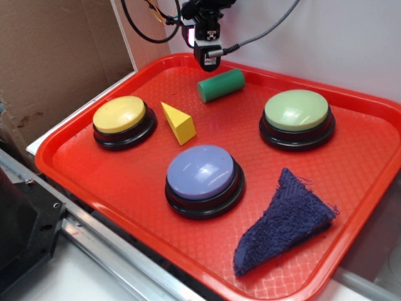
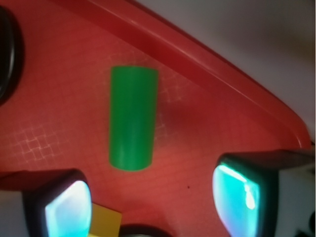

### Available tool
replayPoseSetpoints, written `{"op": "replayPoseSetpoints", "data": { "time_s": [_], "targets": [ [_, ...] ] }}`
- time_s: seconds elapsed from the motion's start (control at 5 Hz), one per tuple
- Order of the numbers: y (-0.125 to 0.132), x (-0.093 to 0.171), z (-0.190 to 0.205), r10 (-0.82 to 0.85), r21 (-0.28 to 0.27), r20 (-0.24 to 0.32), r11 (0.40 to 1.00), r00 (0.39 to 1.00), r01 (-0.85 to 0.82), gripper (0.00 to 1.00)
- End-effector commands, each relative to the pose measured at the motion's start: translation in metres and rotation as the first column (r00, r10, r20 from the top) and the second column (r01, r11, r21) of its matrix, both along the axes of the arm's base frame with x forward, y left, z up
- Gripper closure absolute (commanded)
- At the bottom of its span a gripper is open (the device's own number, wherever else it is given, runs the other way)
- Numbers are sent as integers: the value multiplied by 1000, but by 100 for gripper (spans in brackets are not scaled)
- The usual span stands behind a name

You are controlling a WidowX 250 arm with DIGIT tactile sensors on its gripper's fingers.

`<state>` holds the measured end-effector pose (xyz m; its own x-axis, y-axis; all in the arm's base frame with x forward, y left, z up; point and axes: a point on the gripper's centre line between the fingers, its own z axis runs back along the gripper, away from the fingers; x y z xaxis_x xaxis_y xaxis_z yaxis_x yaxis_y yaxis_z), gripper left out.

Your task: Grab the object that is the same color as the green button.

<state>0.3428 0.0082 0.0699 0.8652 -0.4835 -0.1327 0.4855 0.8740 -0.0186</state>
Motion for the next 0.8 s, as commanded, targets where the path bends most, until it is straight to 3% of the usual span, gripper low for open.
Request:
{"op": "replayPoseSetpoints", "data": {
  "time_s": [0.0, 0.4, 0.6],
  "targets": [
    [0, 0, 0, 0, 0, 0, 1000, 1000, 0, 0],
    [-11, 10, -37, -24, 16, -98, 1000, 995, 26, 0],
    [-12, 14, -44, -25, 22, -116, 999, 993, 28, 54]
  ]
}}
